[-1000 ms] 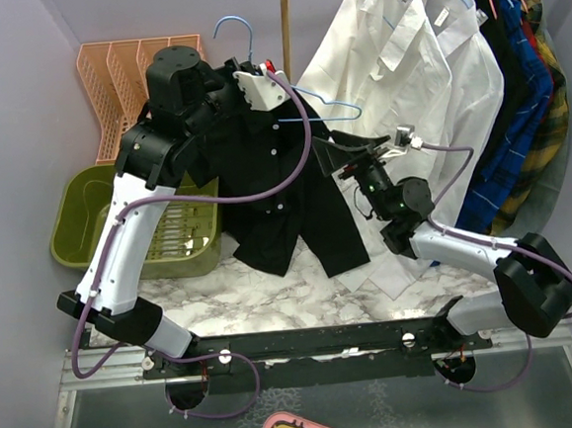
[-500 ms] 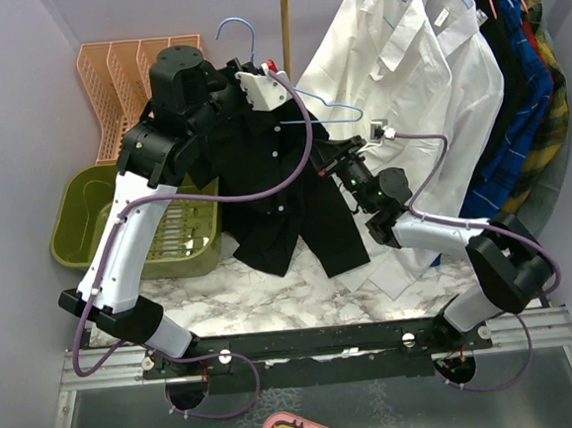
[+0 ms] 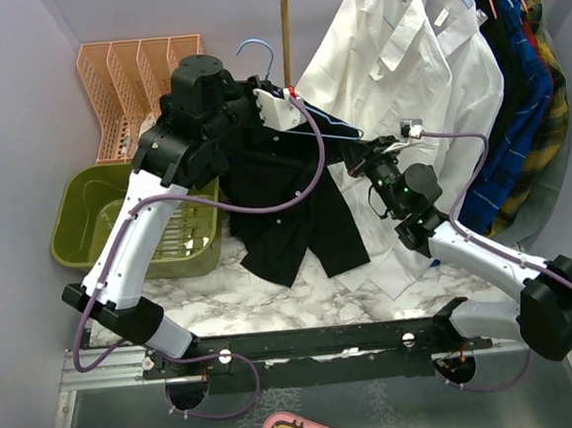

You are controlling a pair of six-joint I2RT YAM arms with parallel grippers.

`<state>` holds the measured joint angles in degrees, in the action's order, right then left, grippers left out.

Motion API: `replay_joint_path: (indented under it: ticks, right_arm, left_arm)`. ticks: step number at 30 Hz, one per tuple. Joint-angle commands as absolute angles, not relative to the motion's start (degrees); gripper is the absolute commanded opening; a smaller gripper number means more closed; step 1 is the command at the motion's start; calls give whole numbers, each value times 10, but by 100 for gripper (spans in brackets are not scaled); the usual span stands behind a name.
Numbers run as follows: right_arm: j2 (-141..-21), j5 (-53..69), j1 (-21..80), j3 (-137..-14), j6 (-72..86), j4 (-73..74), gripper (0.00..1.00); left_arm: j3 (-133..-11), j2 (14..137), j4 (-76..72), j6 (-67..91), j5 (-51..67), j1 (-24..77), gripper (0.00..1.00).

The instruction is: Place the shirt on the hanger

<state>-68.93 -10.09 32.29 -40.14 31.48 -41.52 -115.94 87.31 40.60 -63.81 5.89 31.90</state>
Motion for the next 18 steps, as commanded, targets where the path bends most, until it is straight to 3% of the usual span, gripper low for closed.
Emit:
replay_joint_path:
  ticks: [1, 8, 18]
  right_arm:
    - [-678, -182, 299, -433, 221, -266, 1]
    - [-614, -198, 298, -441, 60, -197, 1]
    - [-497, -115, 297, -343, -92, -276, 1]
  left_arm:
    - [-1131, 831, 318, -727, -45, 302, 0]
    - [-1094, 818, 277, -776, -67, 302, 0]
    - [-1126, 821, 360, -747, 41, 298, 0]
